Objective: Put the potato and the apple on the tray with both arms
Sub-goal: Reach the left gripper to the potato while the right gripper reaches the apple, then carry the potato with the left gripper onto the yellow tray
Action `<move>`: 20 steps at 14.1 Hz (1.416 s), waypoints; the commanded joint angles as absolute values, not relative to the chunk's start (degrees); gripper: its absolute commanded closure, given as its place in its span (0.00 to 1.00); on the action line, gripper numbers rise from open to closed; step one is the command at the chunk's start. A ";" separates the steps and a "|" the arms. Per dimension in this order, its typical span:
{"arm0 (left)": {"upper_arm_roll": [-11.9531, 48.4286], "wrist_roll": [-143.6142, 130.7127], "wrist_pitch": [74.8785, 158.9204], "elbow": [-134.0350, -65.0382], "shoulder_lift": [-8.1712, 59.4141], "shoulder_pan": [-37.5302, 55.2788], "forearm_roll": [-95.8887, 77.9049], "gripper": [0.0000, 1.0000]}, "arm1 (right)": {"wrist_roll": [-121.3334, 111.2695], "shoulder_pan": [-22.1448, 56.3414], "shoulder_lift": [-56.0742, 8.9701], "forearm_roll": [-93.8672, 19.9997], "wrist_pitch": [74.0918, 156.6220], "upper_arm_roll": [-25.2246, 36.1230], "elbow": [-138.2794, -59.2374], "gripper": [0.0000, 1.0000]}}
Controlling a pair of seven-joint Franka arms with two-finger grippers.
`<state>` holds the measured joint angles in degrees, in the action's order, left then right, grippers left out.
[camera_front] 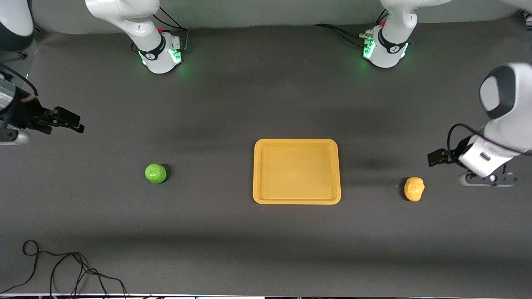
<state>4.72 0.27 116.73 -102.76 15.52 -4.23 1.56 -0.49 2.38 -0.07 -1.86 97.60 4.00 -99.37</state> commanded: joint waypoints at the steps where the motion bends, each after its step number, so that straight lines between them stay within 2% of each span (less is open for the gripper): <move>1: 4.57 1.14 123.02 -101.78 22.91 -4.31 4.03 0.00 | -0.18 2.63 -2.88 -0.70 101.68 3.34 -102.57 0.00; 4: 4.57 1.14 128.04 -101.86 29.07 -4.22 6.32 0.00 | 0.52 6.57 -10.52 -0.62 108.07 3.43 -105.28 0.01; 7: 4.57 1.41 131.21 -101.87 33.04 -3.69 6.85 0.00 | 0.70 7.12 -11.77 -0.62 122.48 3.43 -113.36 0.01; 9: 4.57 1.49 132.54 -101.87 34.88 -3.87 8.08 0.01 | 0.62 7.12 -12.92 -0.53 125.93 3.51 -114.78 0.01; 10: 4.66 1.49 132.71 -101.95 35.33 -3.95 8.96 0.10 | 0.70 7.12 -13.79 -0.35 127.17 3.69 -114.79 0.00; 12: 4.57 1.49 133.15 -102.30 35.68 -3.96 9.32 0.50 | 2.27 7.38 -15.02 2.19 127.79 3.60 -114.35 0.00; 13: 4.66 1.41 132.98 -102.30 35.60 -3.87 9.32 0.64 | 5.68 7.30 -15.20 2.11 127.79 3.52 -114.26 0.00; 14: 4.66 0.71 132.02 -102.22 34.99 -3.61 9.32 0.72 | 9.19 7.12 -15.55 1.94 127.79 3.43 -114.08 0.00; 15: 5.01 0.18 130.97 -102.13 33.76 -3.34 9.14 0.73 | 9.58 7.12 -16.51 1.76 128.05 3.43 -113.30 0.00; 17: 5.62 -2.88 123.70 -100.64 30.17 -1.42 8.61 0.73 | 9.41 7.12 -17.31 1.67 129.98 3.43 -113.55 0.00; 20: 9.47 -13.06 116.20 -98.18 26.63 3.41 5.73 0.72 | 8.97 8.34 -17.40 1.76 135.06 3.43 -117.93 0.00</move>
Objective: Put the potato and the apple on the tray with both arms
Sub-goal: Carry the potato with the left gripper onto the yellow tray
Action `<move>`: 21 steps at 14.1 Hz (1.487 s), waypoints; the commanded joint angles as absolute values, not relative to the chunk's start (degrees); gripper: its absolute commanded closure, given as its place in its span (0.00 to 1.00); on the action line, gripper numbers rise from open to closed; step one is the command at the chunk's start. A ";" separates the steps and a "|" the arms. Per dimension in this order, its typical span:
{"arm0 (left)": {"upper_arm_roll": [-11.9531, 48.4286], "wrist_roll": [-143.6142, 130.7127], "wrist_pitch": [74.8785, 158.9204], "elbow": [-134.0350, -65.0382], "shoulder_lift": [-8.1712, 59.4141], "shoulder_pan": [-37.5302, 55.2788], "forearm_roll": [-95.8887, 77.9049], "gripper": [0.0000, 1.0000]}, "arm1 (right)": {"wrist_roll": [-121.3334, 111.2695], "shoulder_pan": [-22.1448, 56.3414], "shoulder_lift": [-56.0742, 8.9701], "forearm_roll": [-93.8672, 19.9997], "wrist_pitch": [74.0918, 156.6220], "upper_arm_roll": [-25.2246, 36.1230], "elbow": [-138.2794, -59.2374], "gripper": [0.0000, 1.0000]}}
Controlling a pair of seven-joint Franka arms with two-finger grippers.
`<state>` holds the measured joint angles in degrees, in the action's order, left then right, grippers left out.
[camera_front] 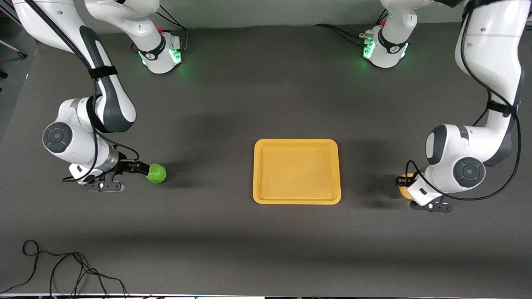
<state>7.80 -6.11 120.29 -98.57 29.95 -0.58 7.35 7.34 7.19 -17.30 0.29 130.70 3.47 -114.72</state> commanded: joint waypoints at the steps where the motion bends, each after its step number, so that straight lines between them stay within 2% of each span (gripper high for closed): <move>1: 11.32 -17.97 116.63 -97.22 26.89 4.99 4.49 0.68 | 8.53 8.52 -17.66 1.76 137.87 3.43 -119.78 0.00; 3: 13.09 -27.21 117.24 -95.72 28.73 9.99 4.66 0.68 | 8.53 8.61 -18.98 1.67 141.49 3.25 -122.25 0.00; 6: 13.01 -33.56 122.76 -94.75 33.65 15.54 5.01 0.66 | 7.82 10.46 -19.25 1.76 141.76 3.34 -123.92 0.00; 7: 13.01 -34.71 124.87 -94.75 35.40 16.60 5.10 0.62 | 7.82 10.46 -20.03 1.76 142.20 3.43 -124.01 0.01; 9: 12.92 -36.38 127.26 -94.83 37.61 17.75 5.10 0.60 | 7.82 10.37 -21.17 1.84 143.17 3.51 -123.67 0.06; 10: 12.92 -36.47 127.35 -94.75 38.05 17.93 5.45 0.60 | 7.82 10.28 -21.53 1.85 143.26 3.60 -123.49 0.08; 12: 12.92 -36.30 127.27 -94.75 38.23 17.93 6.15 0.53 | 7.91 10.20 -22.15 1.76 143.35 3.60 -122.96 0.09; 13: 12.92 -36.12 127.27 -94.75 38.15 17.84 6.24 0.23 | 7.82 10.11 -22.58 1.93 143.44 3.60 -122.87 0.09; 14: 12.83 -36.21 126.92 -94.66 37.88 17.84 6.24 0.00 | 7.82 10.02 -23.28 2.28 144.66 3.69 -122.78 0.09; 15: 12.83 -36.38 126.04 -94.48 37.18 17.49 6.24 0.00 | 7.82 10.02 -24.07 2.29 145.97 3.69 -122.78 0.09; 16: 12.83 -36.30 124.64 -94.48 34.92 17.06 6.24 0.00 | 7.82 9.93 -24.69 2.29 146.33 3.69 -122.44 0.15; 17: 12.83 -36.21 121.76 -94.40 32.28 16.88 6.15 0.00 | 8.08 9.76 -24.61 2.20 146.08 3.69 -122.00 0.27; 19: 12.83 -34.29 113.08 -94.13 24.04 14.26 6.24 0.00 | 8.79 10.02 -23.12 1.94 144.94 3.69 -121.64 0.58; 21: 12.75 -26.76 103.75 -94.04 14.98 10.39 5.63 0.00 | 8.79 10.46 -19.88 1.67 139.08 3.52 -119.63 0.70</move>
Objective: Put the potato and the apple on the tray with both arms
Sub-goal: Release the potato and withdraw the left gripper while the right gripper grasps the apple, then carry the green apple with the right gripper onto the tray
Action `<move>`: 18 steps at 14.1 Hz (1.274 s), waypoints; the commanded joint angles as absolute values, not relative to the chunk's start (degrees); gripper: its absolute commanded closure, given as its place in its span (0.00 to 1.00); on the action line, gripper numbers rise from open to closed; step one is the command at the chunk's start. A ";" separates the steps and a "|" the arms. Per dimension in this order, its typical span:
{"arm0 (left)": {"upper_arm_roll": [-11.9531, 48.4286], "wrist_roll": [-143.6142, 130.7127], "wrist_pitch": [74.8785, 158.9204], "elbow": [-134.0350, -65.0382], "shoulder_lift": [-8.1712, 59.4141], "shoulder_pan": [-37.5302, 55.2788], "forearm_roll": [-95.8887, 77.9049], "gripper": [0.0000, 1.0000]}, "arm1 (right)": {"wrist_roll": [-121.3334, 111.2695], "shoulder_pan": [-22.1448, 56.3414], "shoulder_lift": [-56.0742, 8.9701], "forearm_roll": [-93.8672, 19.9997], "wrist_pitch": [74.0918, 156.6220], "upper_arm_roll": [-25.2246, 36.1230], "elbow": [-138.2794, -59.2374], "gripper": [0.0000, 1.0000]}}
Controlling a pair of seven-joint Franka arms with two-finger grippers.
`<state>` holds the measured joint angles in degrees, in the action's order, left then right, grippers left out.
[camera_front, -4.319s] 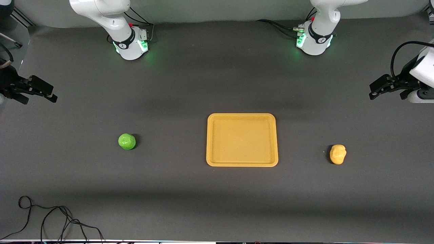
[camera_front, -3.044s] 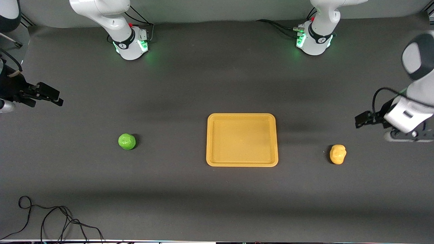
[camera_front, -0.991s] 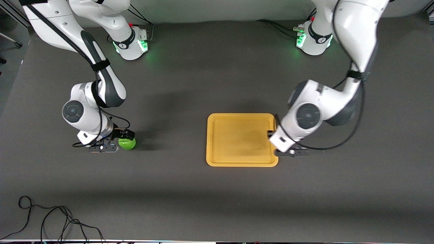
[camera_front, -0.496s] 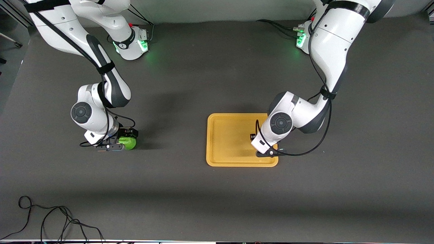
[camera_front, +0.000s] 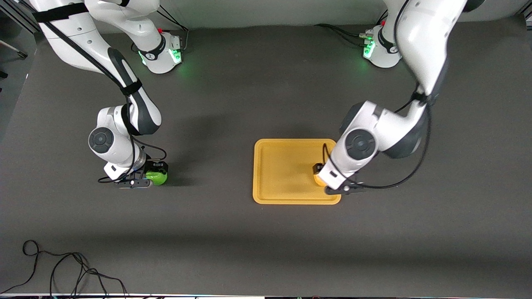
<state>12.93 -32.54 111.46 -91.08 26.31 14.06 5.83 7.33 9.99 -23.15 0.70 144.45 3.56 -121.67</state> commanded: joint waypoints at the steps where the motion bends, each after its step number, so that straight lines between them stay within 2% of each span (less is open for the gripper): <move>1: 12.83 -22.98 100.75 -94.04 11.03 7.24 5.36 0.00 | 8.96 10.63 -18.91 1.50 134.34 3.17 -117.10 0.71; 3: 12.75 -15.77 97.13 -94.22 5.30 2.31 5.19 0.00 | 10.45 14.56 -19.33 -2.26 123.80 2.99 -108.24 0.71; 7: 12.66 -12.57 96.33 -94.75 0.62 -3.59 5.19 0.00 | 15.01 21.95 -25.29 -10.71 121.82 2.99 -95.93 0.73; 10: 12.66 -4.96 94.48 -95.01 -0.70 -8.33 3.97 0.00 | 24.83 30.20 -35.30 -15.55 121.90 2.99 -81.44 0.73; 14: 12.66 1.05 95.71 -96.23 -0.53 -13.27 0.27 0.00 | 43.92 40.23 -51.90 -14.77 123.83 3.16 -60.17 0.73; 15: 12.57 1.05 96.76 -97.02 -0.53 -13.27 -0.17 0.00 | 45.25 40.86 -54.55 -14.77 124.62 3.16 -57.33 0.73; 18: 12.57 1.05 98.70 -98.61 -0.62 -13.27 -0.18 0.00 | 45.18 42.79 -58.34 -13.98 126.30 3.34 -57.31 0.73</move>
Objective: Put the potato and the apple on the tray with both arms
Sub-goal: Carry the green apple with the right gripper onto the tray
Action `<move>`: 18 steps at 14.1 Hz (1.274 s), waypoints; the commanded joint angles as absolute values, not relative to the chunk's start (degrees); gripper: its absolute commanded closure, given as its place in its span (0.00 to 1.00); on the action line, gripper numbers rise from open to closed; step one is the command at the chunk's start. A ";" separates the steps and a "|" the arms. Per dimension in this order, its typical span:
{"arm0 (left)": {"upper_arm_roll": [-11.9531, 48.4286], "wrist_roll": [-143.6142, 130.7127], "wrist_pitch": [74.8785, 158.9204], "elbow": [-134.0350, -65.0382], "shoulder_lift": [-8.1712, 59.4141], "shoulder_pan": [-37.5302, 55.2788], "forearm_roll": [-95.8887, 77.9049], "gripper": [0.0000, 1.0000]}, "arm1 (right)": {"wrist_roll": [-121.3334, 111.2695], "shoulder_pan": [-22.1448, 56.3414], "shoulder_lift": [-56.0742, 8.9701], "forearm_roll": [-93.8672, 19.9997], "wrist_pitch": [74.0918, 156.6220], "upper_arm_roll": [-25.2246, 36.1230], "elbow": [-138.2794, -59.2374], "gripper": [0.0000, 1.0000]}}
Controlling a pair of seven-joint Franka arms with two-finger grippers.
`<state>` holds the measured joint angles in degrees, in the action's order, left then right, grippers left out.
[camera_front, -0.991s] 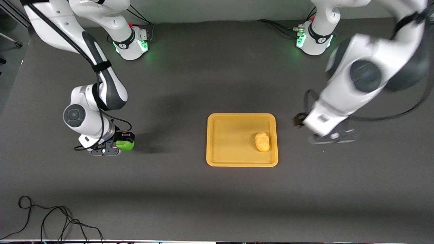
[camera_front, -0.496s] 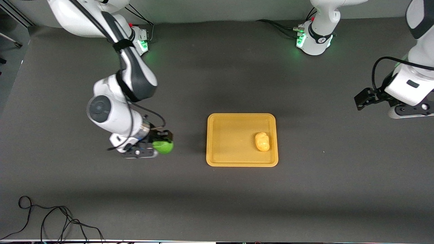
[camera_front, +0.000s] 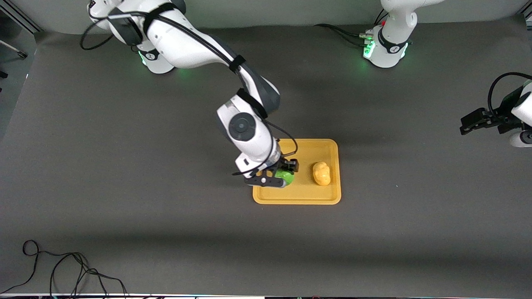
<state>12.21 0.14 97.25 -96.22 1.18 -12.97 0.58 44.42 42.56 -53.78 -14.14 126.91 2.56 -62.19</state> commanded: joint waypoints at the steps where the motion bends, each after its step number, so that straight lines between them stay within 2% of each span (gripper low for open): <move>1: 12.57 0.97 98.79 -98.79 -0.62 -13.36 -0.18 0.00 | 44.91 42.89 -58.62 -12.32 126.21 3.34 -57.57 0.73; 4: 12.57 1.05 99.40 -98.88 -0.70 -14.06 -0.18 0.00 | 44.91 42.63 -57.83 -10.37 125.68 3.34 -61.17 0.73; 7: 12.57 0.97 99.23 -98.88 -1.23 -14.06 -0.09 0.00 | 45.44 42.98 -57.75 -10.55 124.46 3.17 -61.26 0.72; 9: 12.74 0.88 99.49 -99.40 -1.32 -13.89 -0.09 0.00 | 45.53 43.59 -57.74 -10.63 123.58 3.08 -61.44 0.67; 10: 12.74 0.97 99.67 -99.58 -1.23 -13.80 -0.09 0.00 | 45.61 43.59 -57.83 -10.72 123.49 3.16 -61.44 0.58; 12: 12.74 0.88 100.46 -100.02 -1.23 -13.80 -0.09 0.00 | 45.70 43.59 -57.83 -10.90 123.49 3.08 -62.31 0.29; 13: 12.74 0.88 100.81 -100.19 -1.32 -13.97 -0.09 0.00 | 45.62 43.59 -57.75 -10.81 123.49 3.08 -62.58 0.26; 15: 12.74 0.88 101.16 -100.90 -1.32 -13.97 -0.09 0.00 | 45.62 43.77 -57.74 -10.81 123.40 3.08 -62.67 0.00; 18: 12.74 0.97 101.34 -100.90 -1.32 -13.97 -0.09 0.00 | 44.91 42.81 -56.17 -10.90 123.22 3.16 -62.75 0.00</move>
<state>12.57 0.14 99.99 -98.91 0.65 -13.50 0.54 44.41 43.21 -58.47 -11.38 123.75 3.02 -61.77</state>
